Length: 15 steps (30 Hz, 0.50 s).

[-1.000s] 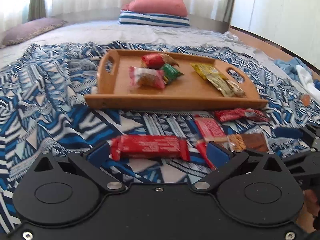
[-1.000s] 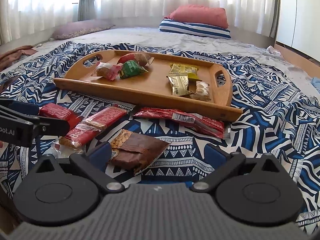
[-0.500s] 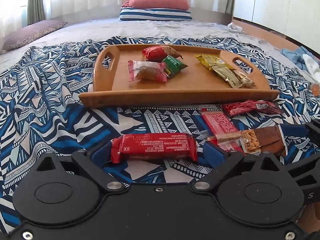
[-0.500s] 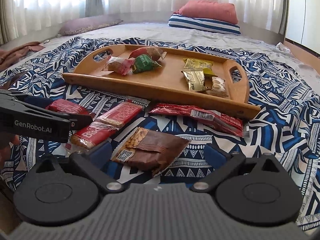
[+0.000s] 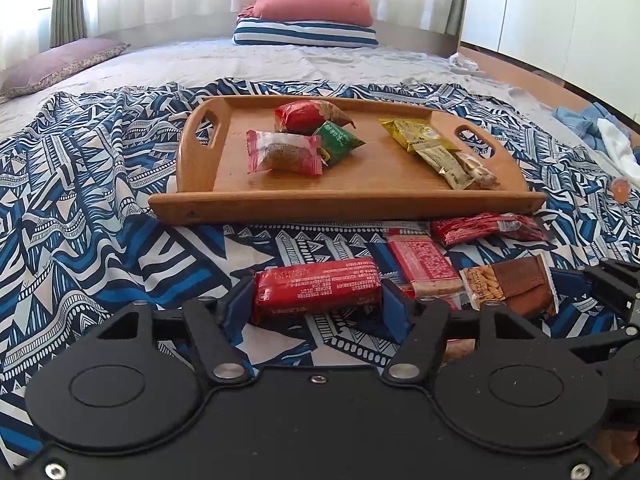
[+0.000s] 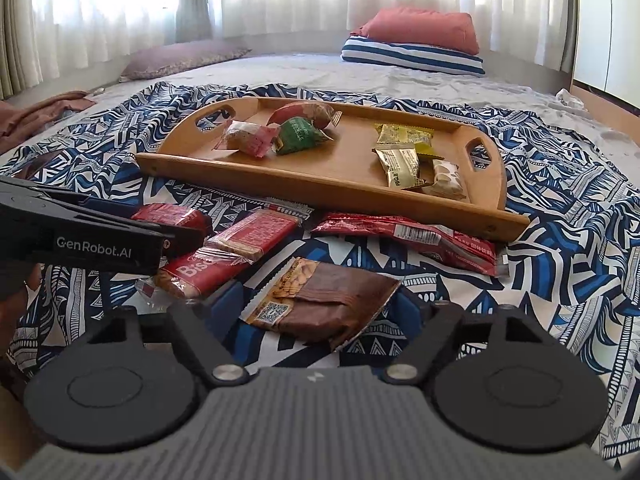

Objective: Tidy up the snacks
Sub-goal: 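Grasp the red bar with the left gripper while the right gripper grasps the brown bar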

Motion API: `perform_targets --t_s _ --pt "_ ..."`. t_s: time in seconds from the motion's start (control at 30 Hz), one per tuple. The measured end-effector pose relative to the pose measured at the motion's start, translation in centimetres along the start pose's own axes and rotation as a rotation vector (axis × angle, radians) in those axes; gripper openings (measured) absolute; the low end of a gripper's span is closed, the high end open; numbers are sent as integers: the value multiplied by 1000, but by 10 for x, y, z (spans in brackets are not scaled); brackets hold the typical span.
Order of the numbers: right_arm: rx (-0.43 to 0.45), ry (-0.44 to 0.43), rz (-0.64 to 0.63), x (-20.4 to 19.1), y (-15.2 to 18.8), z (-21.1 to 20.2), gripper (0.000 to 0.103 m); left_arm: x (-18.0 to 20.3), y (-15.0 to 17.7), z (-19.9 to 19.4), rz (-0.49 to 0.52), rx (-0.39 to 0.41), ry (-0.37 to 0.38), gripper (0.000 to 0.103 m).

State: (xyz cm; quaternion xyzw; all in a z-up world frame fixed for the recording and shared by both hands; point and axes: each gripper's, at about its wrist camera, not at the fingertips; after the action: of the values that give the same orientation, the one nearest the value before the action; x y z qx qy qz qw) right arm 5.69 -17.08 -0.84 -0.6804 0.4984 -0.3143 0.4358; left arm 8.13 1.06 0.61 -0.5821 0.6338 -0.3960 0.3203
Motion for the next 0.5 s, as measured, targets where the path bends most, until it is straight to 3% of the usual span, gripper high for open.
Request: perform_targets --t_s 0.43,0.47,0.5 --pt "44 36 42 9 -4 -11 50 4 -6 -5 14 4 -24 63" --pt "45 42 46 10 -5 -12 38 4 -7 -6 16 5 -24 63" --pt "45 43 54 11 -6 -13 38 4 -8 -7 18 7 -23 63"
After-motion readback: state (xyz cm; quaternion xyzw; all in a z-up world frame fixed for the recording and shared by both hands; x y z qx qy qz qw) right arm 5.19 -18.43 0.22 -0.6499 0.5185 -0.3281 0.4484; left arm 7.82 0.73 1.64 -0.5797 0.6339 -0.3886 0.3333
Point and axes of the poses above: each gripper's, at about its wrist camera, not at the fingertips, and z roughly the way its jaws point, x to its right, y to its underside, and after that the axes turned 12 degrees about x, right-handed
